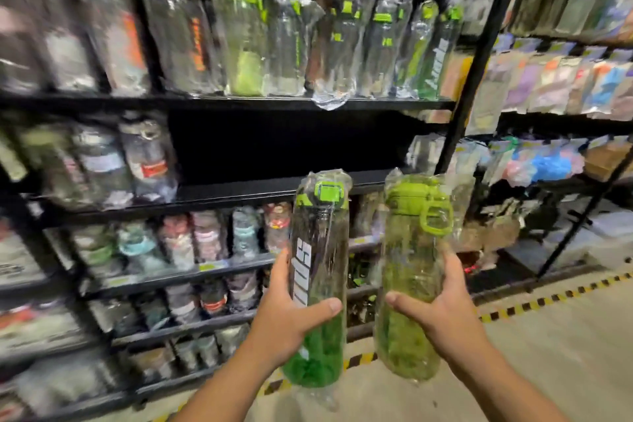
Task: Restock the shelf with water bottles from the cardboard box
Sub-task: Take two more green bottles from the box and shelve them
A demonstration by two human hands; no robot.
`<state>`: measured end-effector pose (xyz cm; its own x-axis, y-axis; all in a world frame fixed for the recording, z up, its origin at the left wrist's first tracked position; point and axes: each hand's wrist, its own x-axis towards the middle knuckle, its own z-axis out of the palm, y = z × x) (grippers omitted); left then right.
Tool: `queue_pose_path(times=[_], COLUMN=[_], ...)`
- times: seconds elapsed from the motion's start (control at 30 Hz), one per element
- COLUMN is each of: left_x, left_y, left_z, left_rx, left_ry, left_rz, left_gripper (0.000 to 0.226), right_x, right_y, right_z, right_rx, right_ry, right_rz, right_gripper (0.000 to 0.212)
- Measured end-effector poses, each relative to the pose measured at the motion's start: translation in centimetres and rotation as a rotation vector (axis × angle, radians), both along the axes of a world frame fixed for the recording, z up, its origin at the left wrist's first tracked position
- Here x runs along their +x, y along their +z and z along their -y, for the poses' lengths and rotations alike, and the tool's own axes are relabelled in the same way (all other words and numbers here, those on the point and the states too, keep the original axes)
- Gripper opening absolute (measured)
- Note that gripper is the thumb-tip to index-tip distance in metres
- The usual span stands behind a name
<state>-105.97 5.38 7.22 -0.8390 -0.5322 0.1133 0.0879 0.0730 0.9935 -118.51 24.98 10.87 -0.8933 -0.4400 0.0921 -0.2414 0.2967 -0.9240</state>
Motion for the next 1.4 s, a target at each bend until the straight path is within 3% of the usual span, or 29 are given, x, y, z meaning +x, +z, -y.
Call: queue_pose_path(times=[0.17,0.37,0.7,0.9,1.17,1.4], left_x=[3.4,4.3,-1.5,-9.1,-16.5,-16.8], left_y=[0.3,-0.1,-4.0,-3.9,-4.2,-4.0], left_z=[13.4,22.3,29.9,34.1,38.2,40.7], left_rx=[-0.071,-0.051,-0.004,0.034,0.075,0.074], left_ry=[0.109,0.202,0.309,0.392,0.471,0.482], left_rz=[0.053,0.050,0.177,0.166,0.106,0.135], left_gripper=[0.120,0.131,0.126,0.092,0.111,0.114], right_x=[2.5,3.6,-4.3,-13.0,-21.3,-21.4], right_y=[-1.1,-1.9,-4.5,-5.8,-5.5,-6.1], right_z=[15.0,25.5,35.2,40.8,47.7,51.7], right_rx=[-0.117,-0.097,-0.003,0.024,-0.006,-0.022], right_ry=[0.149,0.254,0.398,0.478,0.588,0.548], right_rz=[0.014,0.041,0.074,0.057,0.066,0.056], right_gripper=[0.120,0.122,0.123,0.119,0.117,0.086])
